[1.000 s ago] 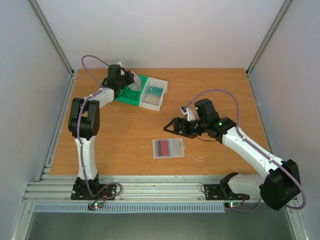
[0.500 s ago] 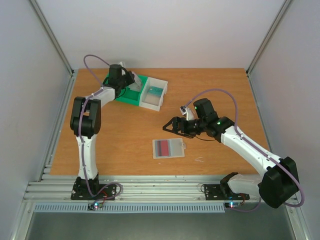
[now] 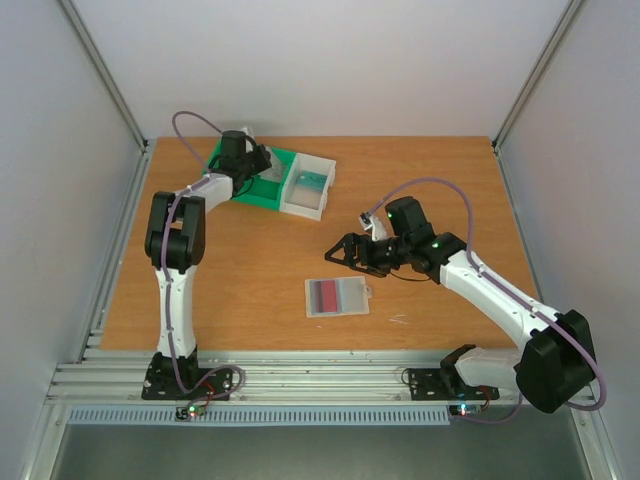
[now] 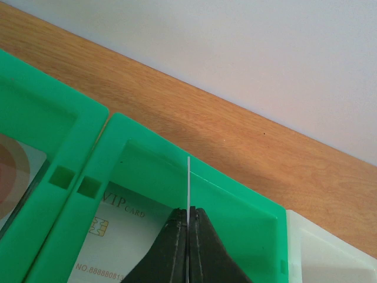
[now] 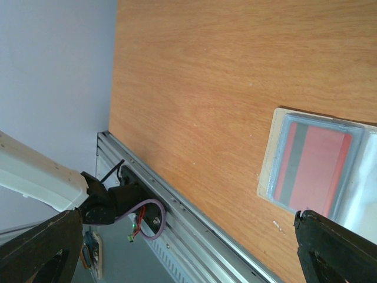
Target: Take the credit cards out of the card holder
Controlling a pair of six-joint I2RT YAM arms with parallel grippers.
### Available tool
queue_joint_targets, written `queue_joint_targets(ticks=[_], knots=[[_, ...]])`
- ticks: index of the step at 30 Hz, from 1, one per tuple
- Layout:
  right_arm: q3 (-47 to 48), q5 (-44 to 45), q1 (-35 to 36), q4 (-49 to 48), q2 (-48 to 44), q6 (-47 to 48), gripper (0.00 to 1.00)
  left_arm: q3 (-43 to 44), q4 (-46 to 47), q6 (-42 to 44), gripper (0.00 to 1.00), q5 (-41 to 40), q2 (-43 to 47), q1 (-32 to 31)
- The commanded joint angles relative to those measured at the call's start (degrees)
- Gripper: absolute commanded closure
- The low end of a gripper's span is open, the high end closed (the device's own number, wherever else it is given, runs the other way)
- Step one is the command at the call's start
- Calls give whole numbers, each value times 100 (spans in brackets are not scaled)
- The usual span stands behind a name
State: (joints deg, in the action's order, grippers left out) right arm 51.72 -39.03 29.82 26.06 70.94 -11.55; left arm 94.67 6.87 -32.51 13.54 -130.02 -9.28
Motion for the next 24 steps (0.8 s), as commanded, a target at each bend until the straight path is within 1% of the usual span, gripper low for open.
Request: queue_joint_targets(ticks=[1,9,24], knots=[[128,-9,-35,-150,53,-96,2,202,253,187,99,-59,-167,31],[267,58,-39,-23,183,39,2,260,241,315,95,-62,-251,31],[410,162,-38,180,87,165,2,417,36,427,90,-50,-261,31]])
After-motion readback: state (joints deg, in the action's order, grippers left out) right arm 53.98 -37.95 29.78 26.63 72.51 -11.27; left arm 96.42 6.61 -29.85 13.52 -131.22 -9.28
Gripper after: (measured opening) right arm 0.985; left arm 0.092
